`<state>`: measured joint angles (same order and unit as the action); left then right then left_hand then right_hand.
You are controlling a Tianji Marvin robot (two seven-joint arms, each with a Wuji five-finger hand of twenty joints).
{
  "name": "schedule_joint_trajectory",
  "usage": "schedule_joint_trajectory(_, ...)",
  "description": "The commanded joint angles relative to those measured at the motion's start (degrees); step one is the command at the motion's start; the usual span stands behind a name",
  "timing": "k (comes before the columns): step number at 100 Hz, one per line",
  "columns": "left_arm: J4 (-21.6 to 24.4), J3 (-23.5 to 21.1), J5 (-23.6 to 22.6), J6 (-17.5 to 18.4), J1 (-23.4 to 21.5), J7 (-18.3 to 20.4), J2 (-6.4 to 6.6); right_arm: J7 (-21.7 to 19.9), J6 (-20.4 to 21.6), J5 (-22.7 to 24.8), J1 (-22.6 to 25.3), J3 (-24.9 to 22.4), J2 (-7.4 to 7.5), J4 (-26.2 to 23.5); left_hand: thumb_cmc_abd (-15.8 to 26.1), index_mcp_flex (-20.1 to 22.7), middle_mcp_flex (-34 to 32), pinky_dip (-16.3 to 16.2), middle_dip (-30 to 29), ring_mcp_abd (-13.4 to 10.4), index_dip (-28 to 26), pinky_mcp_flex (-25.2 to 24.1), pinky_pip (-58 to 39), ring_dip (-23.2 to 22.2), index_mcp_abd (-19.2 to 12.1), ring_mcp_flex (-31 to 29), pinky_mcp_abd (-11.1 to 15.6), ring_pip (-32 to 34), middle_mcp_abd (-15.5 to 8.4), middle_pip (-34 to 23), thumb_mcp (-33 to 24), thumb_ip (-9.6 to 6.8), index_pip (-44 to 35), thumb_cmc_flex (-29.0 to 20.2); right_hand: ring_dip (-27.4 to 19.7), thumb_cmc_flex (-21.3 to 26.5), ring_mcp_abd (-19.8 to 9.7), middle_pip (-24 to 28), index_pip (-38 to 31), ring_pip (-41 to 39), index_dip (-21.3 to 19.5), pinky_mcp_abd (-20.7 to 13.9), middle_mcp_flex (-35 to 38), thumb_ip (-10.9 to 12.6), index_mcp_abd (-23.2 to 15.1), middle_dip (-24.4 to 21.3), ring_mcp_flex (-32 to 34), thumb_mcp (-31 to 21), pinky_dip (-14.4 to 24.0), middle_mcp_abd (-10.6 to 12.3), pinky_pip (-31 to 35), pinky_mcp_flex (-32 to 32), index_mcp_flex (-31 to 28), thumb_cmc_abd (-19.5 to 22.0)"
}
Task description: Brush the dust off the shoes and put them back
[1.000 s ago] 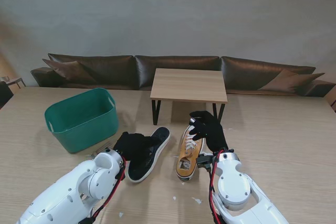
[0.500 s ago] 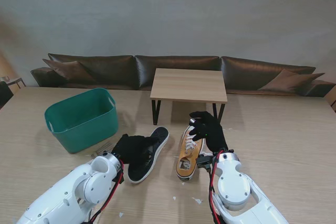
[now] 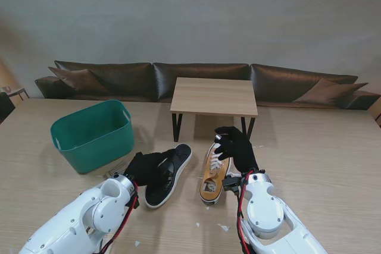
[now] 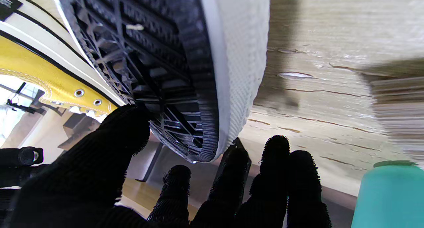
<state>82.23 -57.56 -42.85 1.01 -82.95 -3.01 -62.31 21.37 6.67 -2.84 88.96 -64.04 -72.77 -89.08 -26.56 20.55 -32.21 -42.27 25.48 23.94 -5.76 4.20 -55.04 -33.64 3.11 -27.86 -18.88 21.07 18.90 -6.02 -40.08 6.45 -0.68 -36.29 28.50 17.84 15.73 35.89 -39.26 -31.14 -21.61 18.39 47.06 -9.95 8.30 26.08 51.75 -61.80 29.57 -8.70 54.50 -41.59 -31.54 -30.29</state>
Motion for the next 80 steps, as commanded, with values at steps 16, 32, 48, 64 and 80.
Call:
schedule_joint_trajectory(16, -0.48, -0.34, 0.62, 1.22, -0.50, 0.15, -0.43, -0.96, 0.00, -0.08, 0.19, 0.25, -0.18, -0.04, -1.66, -2.80, 1.34, 0.10, -1.01, 1.80, 1.24, -1.12, 1.76, 0.91, -2.08, 1.89, -0.98, -1.27, 0.88, 0.51, 2.14, -0.17, 0.67, 1.53, -0.11, -1.44, 0.43, 0.44, 0.06, -0.60, 0.78, 0.47, 0.04, 1.46, -0.55, -0.82, 0.74, -1.06, 0.52, -0.46, -1.03, 23.60, -0.22, 1.30)
schedule_joint_trajectory(32, -0.50, -0.67, 1.04, 2.03, -0.57, -0.18, -0.52, -1.12, 0.00, -0.21, 0.12, 0.30, -0.16, 0.04, -1.32, -2.85, 0.95, 0.03, -1.04, 1.97, 1.63, -0.99, 1.99, 0.84, -2.47, 1.68, -1.33, -1.20, 0.91, 0.37, 2.64, -0.16, 0.57, 1.85, -0.11, -1.39, 0.49, 0.39, 0.09, -0.57, 0.77, 0.53, 0.11, 1.47, -0.56, -0.82, 0.76, -1.07, 0.52, -0.54, -1.09, 23.67, -0.32, 1.29)
schedule_joint_trajectory(48, -0.45, -0.93, 1.42, 2.46, -0.64, -0.04, -0.53, -1.20, -0.04, -0.27, 0.09, 0.30, -0.16, 0.10, -1.09, -2.56, 0.53, -0.10, -1.01, 2.29, 1.87, -0.78, 2.05, 0.82, -2.82, 1.44, -1.50, -1.15, 1.08, 0.23, 3.14, -0.18, 0.39, 1.81, -0.11, -1.43, 0.51, 0.35, 0.16, -0.54, 0.77, 0.48, 0.21, 1.47, -0.53, -0.82, 0.74, -1.05, 0.53, -0.59, -1.11, 23.66, -0.44, 1.31)
schedule_joint_trajectory(64, -0.04, -1.35, 1.89, 2.53, -0.82, 0.22, -0.55, -1.31, -0.07, -0.32, 0.12, 0.26, -0.13, 0.11, -0.42, -1.16, 0.16, -0.11, -0.89, 2.79, 1.85, -0.74, 2.56, 1.09, -3.05, 1.63, -2.01, -1.61, 1.38, 0.16, 4.02, -0.17, -0.35, 1.93, -0.10, -1.44, 0.47, 0.34, 0.16, -0.52, 0.74, 0.43, 0.35, 1.47, -0.50, -0.80, 0.80, -1.04, 0.54, -0.63, -1.15, 23.64, -0.60, 1.32)
schedule_joint_trajectory(80, 0.34, -1.78, 1.92, 2.65, -0.92, 0.69, -0.47, -1.36, -0.10, -0.38, 0.16, 0.23, -0.12, 0.10, 0.74, 1.23, 0.57, 0.83, -1.33, 3.05, 0.88, -0.76, 5.31, 2.49, -3.06, 2.09, -2.75, -3.45, 1.66, 0.53, 5.82, -0.26, -2.33, 1.82, -0.10, -1.43, 0.56, 0.31, 0.25, -0.51, 0.75, 0.47, 0.34, 1.47, -0.43, -0.79, 0.77, -1.05, 0.57, -0.66, -1.16, 23.61, -0.55, 1.31)
